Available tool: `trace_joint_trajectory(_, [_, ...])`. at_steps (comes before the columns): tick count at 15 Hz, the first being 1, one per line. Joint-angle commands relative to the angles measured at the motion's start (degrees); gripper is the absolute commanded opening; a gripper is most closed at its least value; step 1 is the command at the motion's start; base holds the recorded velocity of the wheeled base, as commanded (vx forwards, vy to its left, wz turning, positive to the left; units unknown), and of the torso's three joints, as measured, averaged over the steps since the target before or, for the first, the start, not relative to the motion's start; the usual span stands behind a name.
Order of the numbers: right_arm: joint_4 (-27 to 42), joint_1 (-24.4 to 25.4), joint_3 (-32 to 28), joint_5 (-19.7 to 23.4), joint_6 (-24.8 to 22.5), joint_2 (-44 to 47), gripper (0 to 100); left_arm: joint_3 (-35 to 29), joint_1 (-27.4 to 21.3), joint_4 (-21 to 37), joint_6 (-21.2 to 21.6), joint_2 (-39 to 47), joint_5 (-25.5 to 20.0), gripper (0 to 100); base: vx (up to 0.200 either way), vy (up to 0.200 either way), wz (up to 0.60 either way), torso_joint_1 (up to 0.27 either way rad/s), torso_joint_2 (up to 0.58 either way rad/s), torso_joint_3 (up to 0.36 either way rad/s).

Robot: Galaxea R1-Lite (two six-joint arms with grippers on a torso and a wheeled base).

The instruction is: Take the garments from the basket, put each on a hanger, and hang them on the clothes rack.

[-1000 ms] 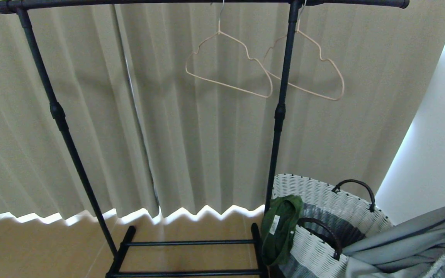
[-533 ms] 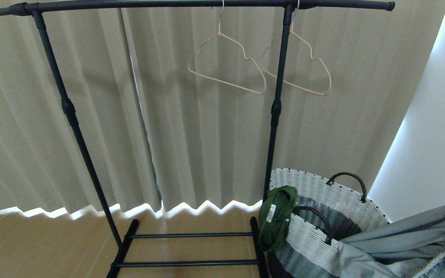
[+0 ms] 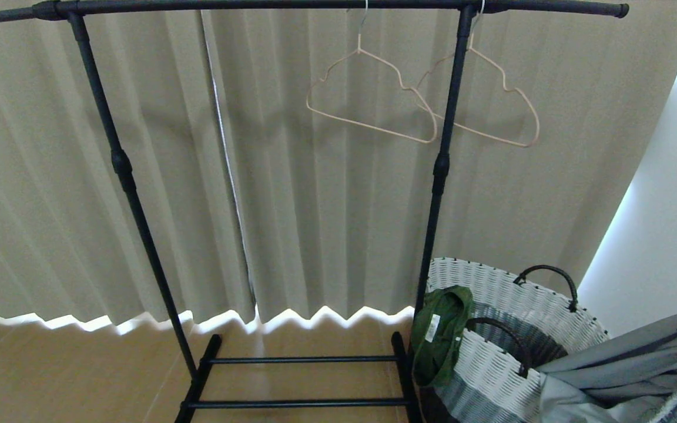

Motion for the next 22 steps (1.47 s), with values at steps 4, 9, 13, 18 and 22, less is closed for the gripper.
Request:
trace_joint_trajectory(4, [0.0, 0.0, 1.0, 0.1, 0.0, -0.4, 0, 0.0, 0.1, 0.0, 0.1, 0.0, 0.1, 100, 0.000, 0.000, 0.00, 0.000, 0.00, 0.000])
trace_joint_trajectory(9, [-0.1, 0.1, 1.2, 0.8, 0.1, -0.4, 0, 0.0, 0.0, 0.0, 0.2, 0.0, -0.1, 100, 0.000, 0.000, 0.00, 0.000, 0.00, 0.000])
trace_joint_trajectory(13, [0.0, 0.3, 1.2, 3.2, 0.1, -0.4, 0, 0.0, 0.0, 0.0, 0.6, 0.0, -0.3, 100, 0.000, 0.000, 0.00, 0.000, 0.00, 0.000])
trace_joint_trajectory(18, [0.0, 1.8, -0.4, 6.1, 0.3, 0.2, 0, 0.0, 0.0, -2.5, 1.1, 0.0, -2.5, 100, 0.000, 0.000, 0.00, 0.000, 0.00, 0.000])
trace_joint_trajectory(22, [3.5, 12.2, -10.1, 6.2, 3.9, 5.3, 0, -16.1, -0.9, -4.2, 1.1, 13.1, -14.5, 100, 0.000, 0.000, 0.00, 0.000, 0.00, 0.000])
